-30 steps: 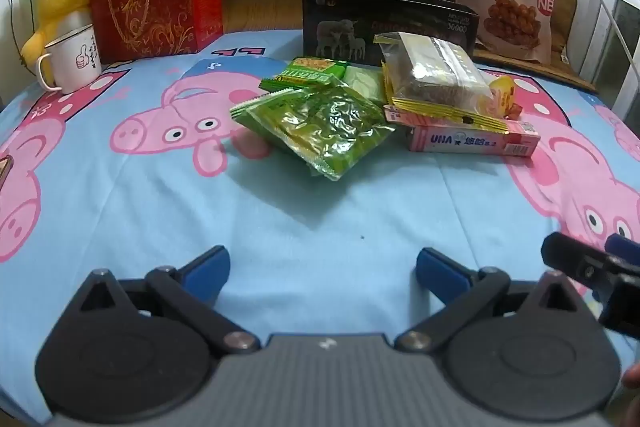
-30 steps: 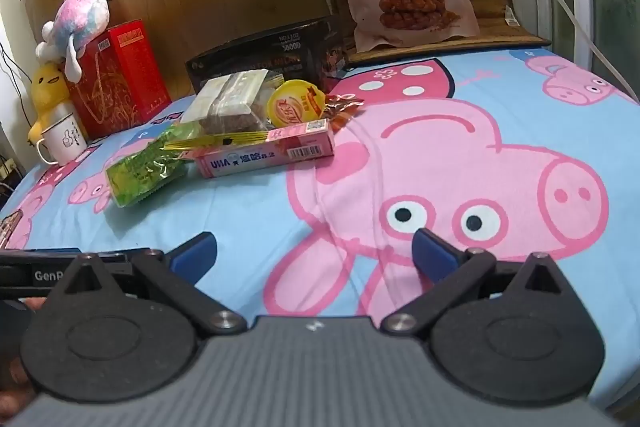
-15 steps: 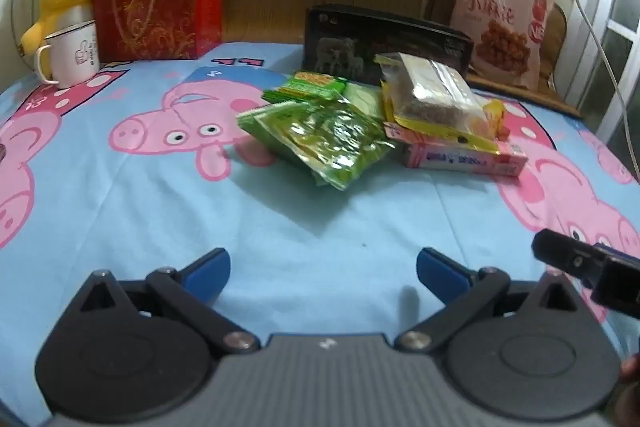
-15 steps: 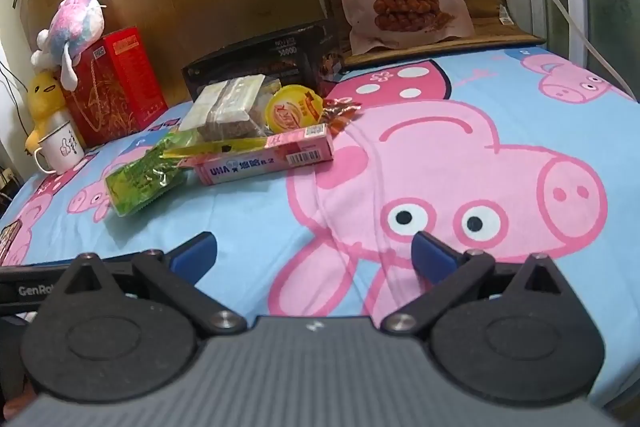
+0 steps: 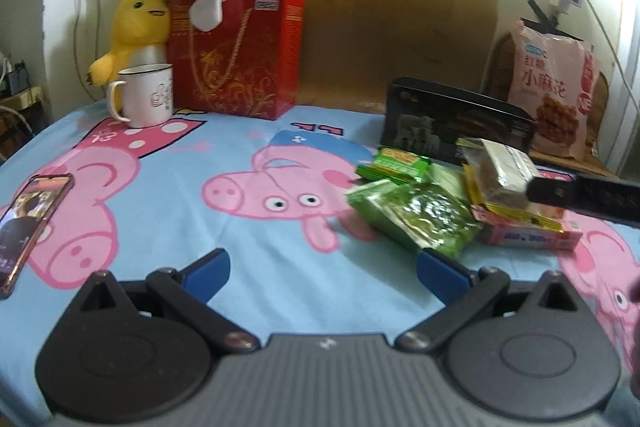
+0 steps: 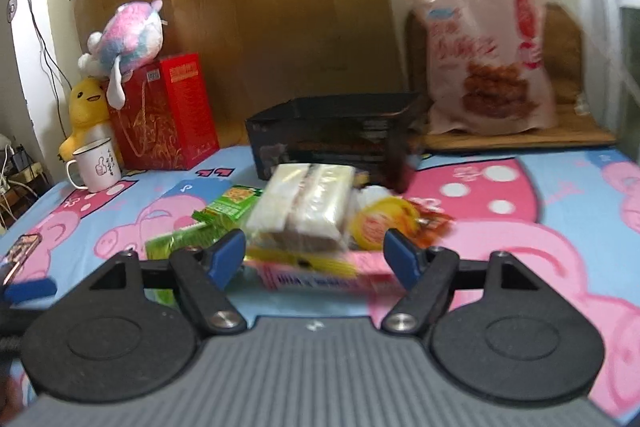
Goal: Organize snacks
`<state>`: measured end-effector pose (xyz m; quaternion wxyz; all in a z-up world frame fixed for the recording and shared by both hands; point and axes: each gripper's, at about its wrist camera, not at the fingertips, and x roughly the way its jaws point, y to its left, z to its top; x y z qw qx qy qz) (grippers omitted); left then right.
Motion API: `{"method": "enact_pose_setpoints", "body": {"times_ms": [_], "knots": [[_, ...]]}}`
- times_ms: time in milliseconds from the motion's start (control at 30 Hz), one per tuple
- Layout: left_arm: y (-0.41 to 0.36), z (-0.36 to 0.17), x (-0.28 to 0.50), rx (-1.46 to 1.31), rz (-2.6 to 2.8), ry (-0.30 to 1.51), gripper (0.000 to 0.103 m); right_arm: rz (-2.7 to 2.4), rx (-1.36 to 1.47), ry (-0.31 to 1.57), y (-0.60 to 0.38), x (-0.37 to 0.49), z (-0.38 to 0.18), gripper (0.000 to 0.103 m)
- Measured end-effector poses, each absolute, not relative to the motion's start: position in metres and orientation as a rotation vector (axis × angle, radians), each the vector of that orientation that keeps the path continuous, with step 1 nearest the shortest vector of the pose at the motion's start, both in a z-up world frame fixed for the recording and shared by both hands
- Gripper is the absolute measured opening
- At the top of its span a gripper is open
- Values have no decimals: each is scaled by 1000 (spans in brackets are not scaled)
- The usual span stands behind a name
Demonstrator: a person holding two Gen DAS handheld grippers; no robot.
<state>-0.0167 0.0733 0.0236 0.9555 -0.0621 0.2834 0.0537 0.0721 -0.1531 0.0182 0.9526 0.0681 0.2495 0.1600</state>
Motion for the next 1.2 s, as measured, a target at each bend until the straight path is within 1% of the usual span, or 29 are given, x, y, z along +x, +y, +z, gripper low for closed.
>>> {"method": "enact_pose_setpoints", "body": {"times_ms": [67,167,200,233,333,400,467,533,600,633,667,700,767,867,1100,1133,1200], "knots": [[76,22,-19,-131,124,576,103,330,151,527,-146,86,14,88],[78,22,-20,-135,132,575,103,338,144,540,-139,100,7,87],[78,23,-20,-131,131,572,103,350,142,550,-139,102,6,84],[77,24,-20,-126,128,566,103,370,148,560,-142,102,5,72],[77,28,-18,-122,93,560,103,408,113,559,-153,90,10,64],[78,31,-16,-142,22,555,103,530,77,551,-165,73,13,64],[79,35,-16,-175,-81,546,103,725,10,574,-175,58,12,64],[76,36,-17,-190,-176,540,103,865,-101,559,-185,32,9,64],[65,35,-17,-167,-232,546,103,840,-214,522,-193,10,4,74],[59,32,-15,-158,-253,559,103,798,-222,509,-197,7,3,85],[53,30,-13,-154,-271,576,102,733,-202,497,-204,5,3,89],[48,27,-11,-154,-290,597,102,684,-173,499,-209,5,3,89],[42,22,-8,-160,-333,638,98,596,-91,506,-221,2,3,89],[39,19,-2,-170,-377,673,95,586,22,529,-237,-3,2,88],[33,21,17,-208,-461,728,87,621,60,571,-229,-20,-7,87],[29,20,20,-203,-471,735,84,625,58,573,-228,-18,-8,86],[20,18,22,-190,-493,748,82,646,38,589,-221,-16,-10,81]]}}
